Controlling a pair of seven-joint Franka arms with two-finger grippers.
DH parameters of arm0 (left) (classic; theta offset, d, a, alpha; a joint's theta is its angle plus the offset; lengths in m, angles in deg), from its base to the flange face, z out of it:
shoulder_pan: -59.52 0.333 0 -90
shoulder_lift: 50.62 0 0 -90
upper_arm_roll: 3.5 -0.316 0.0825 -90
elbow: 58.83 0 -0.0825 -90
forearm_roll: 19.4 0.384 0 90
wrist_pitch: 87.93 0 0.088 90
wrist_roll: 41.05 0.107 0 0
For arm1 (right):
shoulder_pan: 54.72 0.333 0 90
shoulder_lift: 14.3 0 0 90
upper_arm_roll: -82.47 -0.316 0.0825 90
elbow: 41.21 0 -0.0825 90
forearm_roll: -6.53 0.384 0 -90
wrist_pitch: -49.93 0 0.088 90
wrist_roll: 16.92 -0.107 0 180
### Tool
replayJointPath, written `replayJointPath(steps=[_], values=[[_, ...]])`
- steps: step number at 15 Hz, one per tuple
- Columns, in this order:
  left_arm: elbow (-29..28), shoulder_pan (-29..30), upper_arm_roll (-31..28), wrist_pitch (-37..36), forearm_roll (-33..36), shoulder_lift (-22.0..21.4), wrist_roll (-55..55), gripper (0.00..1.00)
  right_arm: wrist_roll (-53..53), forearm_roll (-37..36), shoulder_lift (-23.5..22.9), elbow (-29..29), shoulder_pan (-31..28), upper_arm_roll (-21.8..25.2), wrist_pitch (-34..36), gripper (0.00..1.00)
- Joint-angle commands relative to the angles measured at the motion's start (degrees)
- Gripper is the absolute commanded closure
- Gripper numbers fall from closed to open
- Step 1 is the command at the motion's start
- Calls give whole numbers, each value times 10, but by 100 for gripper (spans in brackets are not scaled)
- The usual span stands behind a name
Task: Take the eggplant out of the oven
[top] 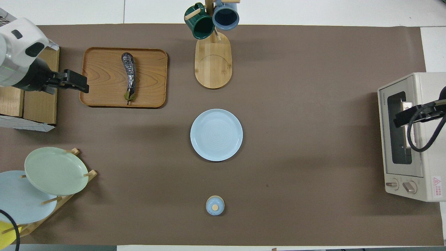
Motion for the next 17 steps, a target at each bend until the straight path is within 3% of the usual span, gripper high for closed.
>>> replayJointPath(steps=[1, 3, 7, 12, 17], values=[[-56, 0, 1, -33, 25, -72, -11, 0, -3, 0, 19, 25, 10, 10, -13, 0], [-85, 0, 1, -34, 27, -98, -11, 0, -3, -3, 18, 23, 9, 7, -15, 0], [-112, -9, 2, -43, 26, -110, -41, 0, -3, -2, 19, 22, 6, 3, -14, 0], [-43, -8, 4, -116, 25, -92, -41, 0, -9, 2, 16, -5, 3, 10, 2, 0], [-40, -7, 5, -118, 23, -91, -38, 0, -9, 7, 12, -8, 6, 19, -6, 0]])
